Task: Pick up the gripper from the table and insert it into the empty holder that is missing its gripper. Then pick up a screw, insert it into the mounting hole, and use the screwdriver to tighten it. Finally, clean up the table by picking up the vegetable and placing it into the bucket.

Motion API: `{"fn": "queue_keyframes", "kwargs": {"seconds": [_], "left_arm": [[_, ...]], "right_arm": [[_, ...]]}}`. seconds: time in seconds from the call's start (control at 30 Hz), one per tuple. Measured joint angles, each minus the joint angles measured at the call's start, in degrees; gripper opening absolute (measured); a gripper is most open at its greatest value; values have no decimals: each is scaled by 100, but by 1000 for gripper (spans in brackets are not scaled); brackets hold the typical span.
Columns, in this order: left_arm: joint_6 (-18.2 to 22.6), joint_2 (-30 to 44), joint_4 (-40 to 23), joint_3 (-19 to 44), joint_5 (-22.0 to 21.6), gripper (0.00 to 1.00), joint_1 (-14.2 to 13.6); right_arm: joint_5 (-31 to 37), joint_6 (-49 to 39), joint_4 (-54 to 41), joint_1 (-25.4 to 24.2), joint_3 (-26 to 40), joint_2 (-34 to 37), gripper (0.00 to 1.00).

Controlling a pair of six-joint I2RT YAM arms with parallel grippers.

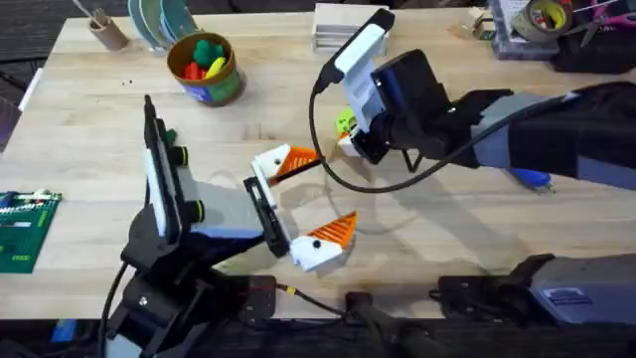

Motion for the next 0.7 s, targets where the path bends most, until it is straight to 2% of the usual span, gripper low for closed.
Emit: {"fn": "queue_keyframes", "kwargs": {"seconds": [0.23,0.43,0.7], "left_arm": [[0,0,0,0,0,993,0],[0,0,0,0,0,993,0],[0,0,0,0,0,993,0]], "right_arm": [[-2,-5,-2,0,17,0,172],[-4,-5,6,0,19,0,15],[-7,-27,2,0,27,-2,10]]}}
